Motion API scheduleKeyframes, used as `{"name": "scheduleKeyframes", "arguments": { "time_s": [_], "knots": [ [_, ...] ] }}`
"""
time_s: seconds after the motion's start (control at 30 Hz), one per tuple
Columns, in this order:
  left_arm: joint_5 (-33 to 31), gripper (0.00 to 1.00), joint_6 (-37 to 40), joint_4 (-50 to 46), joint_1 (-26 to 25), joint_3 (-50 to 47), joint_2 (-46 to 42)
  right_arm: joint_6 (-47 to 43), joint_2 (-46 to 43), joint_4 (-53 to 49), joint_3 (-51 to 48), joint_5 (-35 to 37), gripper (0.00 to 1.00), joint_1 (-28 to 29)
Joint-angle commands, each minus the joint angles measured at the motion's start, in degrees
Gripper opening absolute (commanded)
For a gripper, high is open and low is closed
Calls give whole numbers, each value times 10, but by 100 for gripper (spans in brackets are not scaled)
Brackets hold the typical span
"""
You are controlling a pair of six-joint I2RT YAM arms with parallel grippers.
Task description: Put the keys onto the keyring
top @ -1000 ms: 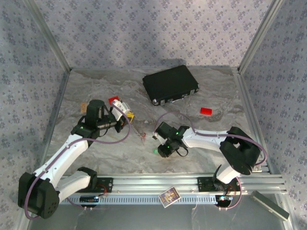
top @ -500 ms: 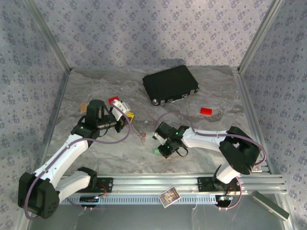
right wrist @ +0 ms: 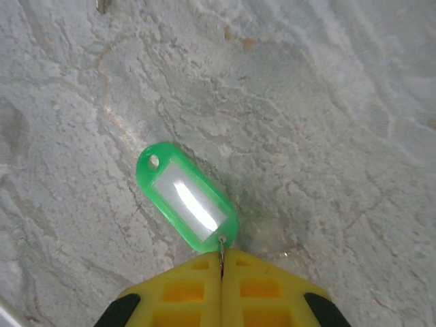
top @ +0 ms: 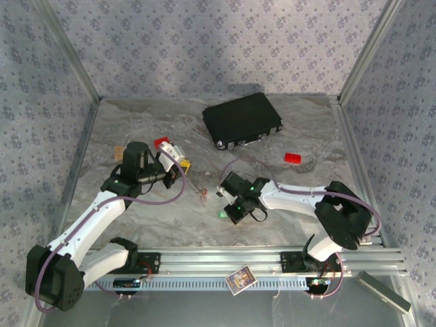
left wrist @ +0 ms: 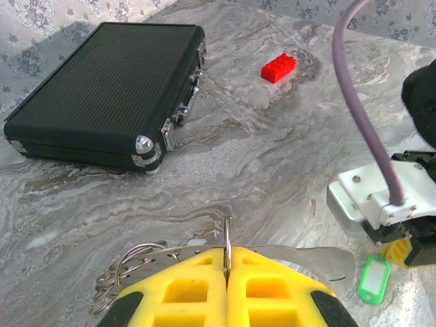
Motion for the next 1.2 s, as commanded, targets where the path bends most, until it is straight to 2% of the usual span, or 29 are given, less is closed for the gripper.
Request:
{"name": "scheduleKeyframes", "arguments": {
  "time_s": [0.0,0.3,0.47,0.67,0.87,1.17],
  "knots": [
    [21,0,19,1,-1,11,-13,-15,-48,-25,20,34,0,1],
    [58,0,45,-53,-18,42,-17,-98,-187,21,-6,62,0,-1],
    [78,0,72,-88,-63,60,-10,-146,-245,62,-19,54,0,-17],
    [76,0,85,-107,-101,70,1,-193,-269,73,-8,-12,0,-38],
    [82,0,85,-112,-124,73,9,-261,-301,112,-27,-38,0,-33],
    [106,0,63,-90,-135,75,25,-402,-316,164,-26,12,0,-4]
  ]
}}
